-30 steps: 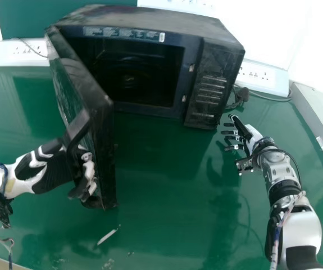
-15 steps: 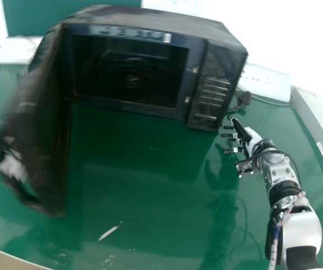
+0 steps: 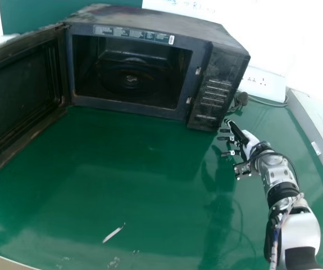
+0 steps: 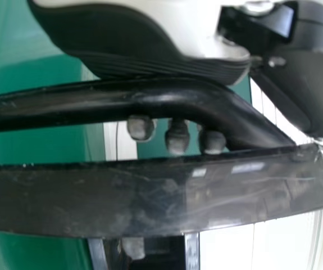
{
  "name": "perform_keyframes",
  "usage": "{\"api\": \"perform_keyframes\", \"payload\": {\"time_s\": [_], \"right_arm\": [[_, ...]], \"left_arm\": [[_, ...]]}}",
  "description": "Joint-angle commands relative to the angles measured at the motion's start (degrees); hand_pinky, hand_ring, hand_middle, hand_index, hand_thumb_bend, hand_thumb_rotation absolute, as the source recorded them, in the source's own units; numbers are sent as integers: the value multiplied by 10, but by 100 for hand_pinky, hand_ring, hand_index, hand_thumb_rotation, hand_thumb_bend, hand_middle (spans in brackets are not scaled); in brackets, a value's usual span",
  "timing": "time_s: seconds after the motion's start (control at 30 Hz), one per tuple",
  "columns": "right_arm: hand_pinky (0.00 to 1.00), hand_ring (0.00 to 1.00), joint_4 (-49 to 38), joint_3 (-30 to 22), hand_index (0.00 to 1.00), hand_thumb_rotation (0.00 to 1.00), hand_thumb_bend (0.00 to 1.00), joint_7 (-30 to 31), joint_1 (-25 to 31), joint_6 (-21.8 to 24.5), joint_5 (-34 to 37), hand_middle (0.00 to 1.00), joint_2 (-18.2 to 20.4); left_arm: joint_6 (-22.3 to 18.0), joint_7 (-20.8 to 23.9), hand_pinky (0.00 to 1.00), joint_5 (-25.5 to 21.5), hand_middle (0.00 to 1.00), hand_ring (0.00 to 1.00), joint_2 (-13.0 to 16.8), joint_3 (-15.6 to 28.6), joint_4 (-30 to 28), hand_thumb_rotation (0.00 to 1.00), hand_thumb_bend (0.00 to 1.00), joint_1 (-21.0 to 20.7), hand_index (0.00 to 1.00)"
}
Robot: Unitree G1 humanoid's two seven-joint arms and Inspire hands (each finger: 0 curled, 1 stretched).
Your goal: Open the door of oven
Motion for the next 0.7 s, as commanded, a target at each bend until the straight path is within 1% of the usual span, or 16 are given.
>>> {"api": "perform_keyframes", "payload": {"time_s": [0.0,0.03,0.1,0.13,0.2,0.27,0.3,0.33,0.37,0.4,0.43,0.5,0.6,0.67], "right_arm": [[65,71,23,4,83,100,63,2,36,25,-10,72,-1],[64,71,23,5,83,100,63,2,36,24,-11,72,-1],[63,70,23,6,84,100,64,1,36,24,-11,72,0],[62,70,23,5,83,100,63,1,35,24,-10,72,0],[64,71,23,3,84,100,62,3,34,27,-8,73,0],[65,71,23,2,83,100,64,4,35,27,-7,73,0],[65,71,23,2,83,100,65,4,35,26,-7,73,-1],[65,71,23,2,83,100,65,4,35,26,-8,73,-1],[64,70,23,3,83,100,65,3,36,25,-8,72,-1],[63,70,23,3,82,100,64,2,36,24,-9,71,0],[62,69,23,3,82,100,64,3,36,24,-9,71,-1],[63,70,23,4,83,100,64,6,36,23,-9,71,-1],[64,71,23,5,85,100,61,7,35,24,-10,74,-1],[67,72,23,5,85,100,60,6,35,24,-10,73,-1]], "left_arm": [[-83,317,5,-17,19,13,36,110,-11,80,76,-118,23],[-85,331,10,-26,28,20,23,118,-16,82,81,-128,31],[-95,346,20,-38,45,35,10,127,-19,92,86,-140,43],[-100,352,26,-42,54,44,7,129,-16,97,89,-146,51],[-109,358,38,-51,65,57,3,133,-10,99,93,-157,63],[-110,356,50,-60,75,69,-2,138,-10,99,97,-162,73],[-112,355,53,-63,77,71,-3,139,-9,99,98,-164,76],[-114,357,60,-65,80,75,-5,139,-8,100,98,-167,79],[-113,361,62,-69,81,76,-7,139,-7,100,98,-172,81],[-112,368,64,-73,82,77,-9,139,-6,100,97,-178,82],[-111,372,62,-76,82,77,-10,138,-2,100,96,-184,82],[-113,379,64,-78,83,79,-13,137,2,100,96,-189,83],[-113,375,67,-84,83,80,-7,139,19,100,98,-196,83],[-117,371,68,-86,85,82,-4,138,29,100,99,-199,85]]}}
